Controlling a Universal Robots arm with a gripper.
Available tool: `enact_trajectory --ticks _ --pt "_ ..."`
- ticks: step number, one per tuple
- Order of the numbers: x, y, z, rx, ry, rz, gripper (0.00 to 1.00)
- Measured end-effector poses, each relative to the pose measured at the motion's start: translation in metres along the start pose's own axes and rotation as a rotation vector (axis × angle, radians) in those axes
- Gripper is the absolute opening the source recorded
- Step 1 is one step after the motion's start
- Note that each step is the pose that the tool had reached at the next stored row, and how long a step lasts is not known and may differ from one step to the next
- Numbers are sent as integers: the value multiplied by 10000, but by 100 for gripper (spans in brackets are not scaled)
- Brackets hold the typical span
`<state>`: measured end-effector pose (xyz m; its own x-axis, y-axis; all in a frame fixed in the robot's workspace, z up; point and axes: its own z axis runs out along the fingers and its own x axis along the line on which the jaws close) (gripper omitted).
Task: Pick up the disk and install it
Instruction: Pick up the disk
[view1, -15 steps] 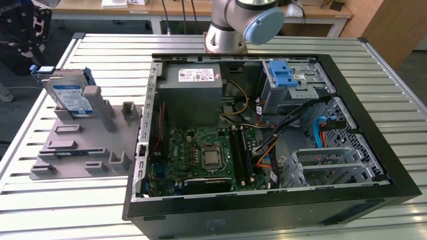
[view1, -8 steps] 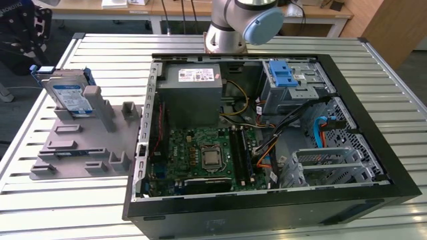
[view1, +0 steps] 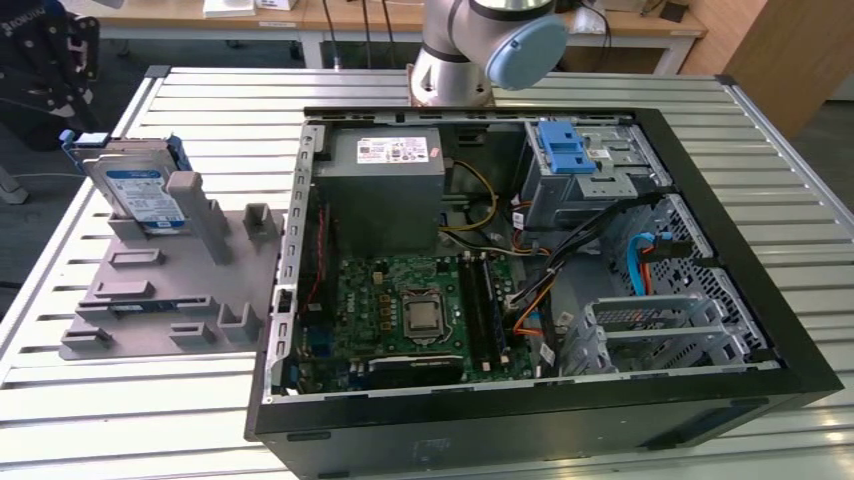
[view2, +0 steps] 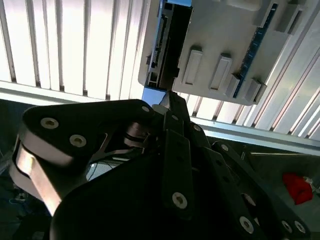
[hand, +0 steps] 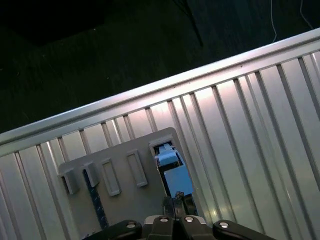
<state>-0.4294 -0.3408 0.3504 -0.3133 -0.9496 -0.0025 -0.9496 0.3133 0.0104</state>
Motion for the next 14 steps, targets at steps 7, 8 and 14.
enact_trajectory --ticks 7,8,14 --pt "0 1 8 0 13 -733 11" --pt "0 1 8 0 13 -733 17" --pt "3 14 34 13 60 -1293 41"
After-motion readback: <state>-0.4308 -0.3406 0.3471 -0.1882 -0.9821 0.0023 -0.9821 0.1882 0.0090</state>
